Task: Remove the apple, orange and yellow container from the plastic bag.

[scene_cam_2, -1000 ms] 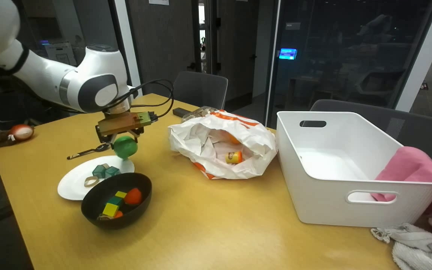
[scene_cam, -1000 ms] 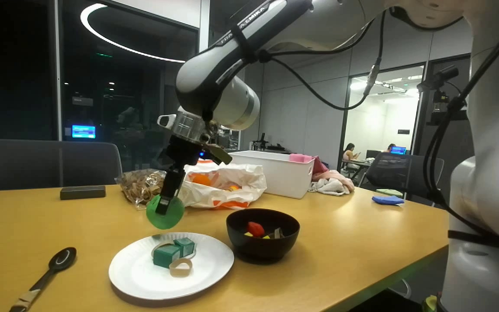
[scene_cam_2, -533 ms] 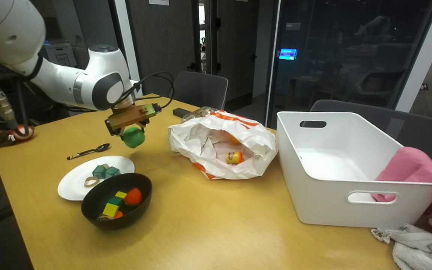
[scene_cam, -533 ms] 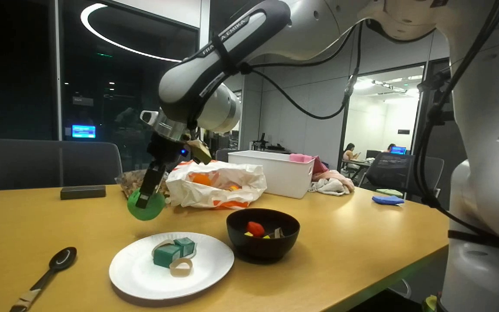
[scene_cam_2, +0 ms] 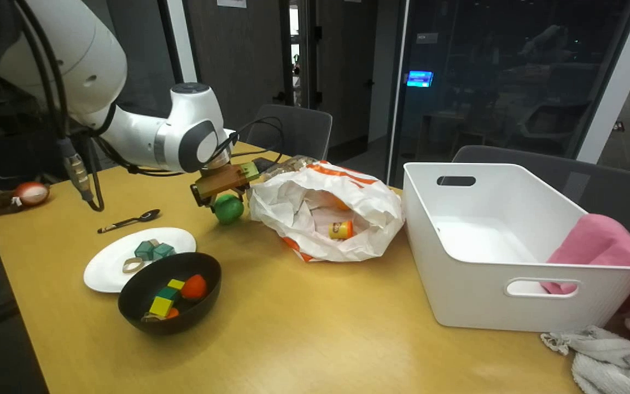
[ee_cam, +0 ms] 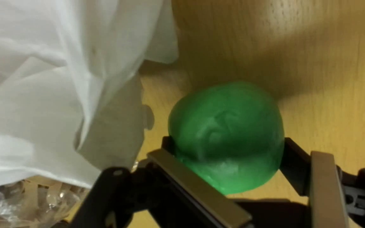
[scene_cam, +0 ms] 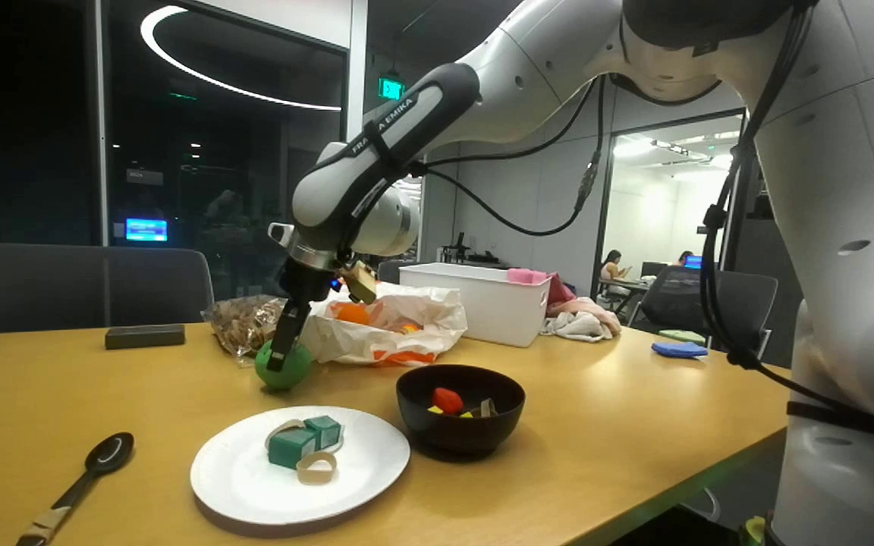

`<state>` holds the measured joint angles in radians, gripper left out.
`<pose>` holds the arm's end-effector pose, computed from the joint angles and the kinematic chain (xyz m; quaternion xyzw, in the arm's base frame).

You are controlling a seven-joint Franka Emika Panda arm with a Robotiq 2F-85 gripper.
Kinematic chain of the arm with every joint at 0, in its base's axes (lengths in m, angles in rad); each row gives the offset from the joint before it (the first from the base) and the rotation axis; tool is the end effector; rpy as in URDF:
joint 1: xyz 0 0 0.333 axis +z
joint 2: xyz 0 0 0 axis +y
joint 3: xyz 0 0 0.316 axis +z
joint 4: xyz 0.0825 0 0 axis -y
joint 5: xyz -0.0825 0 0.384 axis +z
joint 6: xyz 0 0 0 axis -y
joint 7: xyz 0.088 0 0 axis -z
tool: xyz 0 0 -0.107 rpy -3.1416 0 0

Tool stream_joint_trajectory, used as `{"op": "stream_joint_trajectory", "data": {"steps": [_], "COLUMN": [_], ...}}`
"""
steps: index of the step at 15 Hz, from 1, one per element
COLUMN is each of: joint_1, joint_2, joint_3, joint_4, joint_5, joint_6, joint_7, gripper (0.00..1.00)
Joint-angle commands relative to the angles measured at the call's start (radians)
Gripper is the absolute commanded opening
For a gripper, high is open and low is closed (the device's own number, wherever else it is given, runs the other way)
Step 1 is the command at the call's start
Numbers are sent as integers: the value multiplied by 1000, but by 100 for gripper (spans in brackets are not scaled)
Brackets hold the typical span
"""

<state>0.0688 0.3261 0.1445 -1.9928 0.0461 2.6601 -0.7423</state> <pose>0.6226 0.1285 0.3357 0.8860 0.4296 0.1744 0.0099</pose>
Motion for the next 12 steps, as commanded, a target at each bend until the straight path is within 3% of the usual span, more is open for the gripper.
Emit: {"op": "stream_joint_trajectory", "data": {"steps": [1, 3, 9, 12], "joint_1": [-19, -24, -59, -61], "joint_2": [25, 19, -90, -168], "joint_3": [12, 22, 110, 101], "joint_4": [33, 30, -5, -10], "joint_5": [-28, -16, 75, 95], "joint_6": [8, 7, 11, 77], "joint_7": [34, 36, -34, -18], "gripper": [95, 100, 100, 100]}}
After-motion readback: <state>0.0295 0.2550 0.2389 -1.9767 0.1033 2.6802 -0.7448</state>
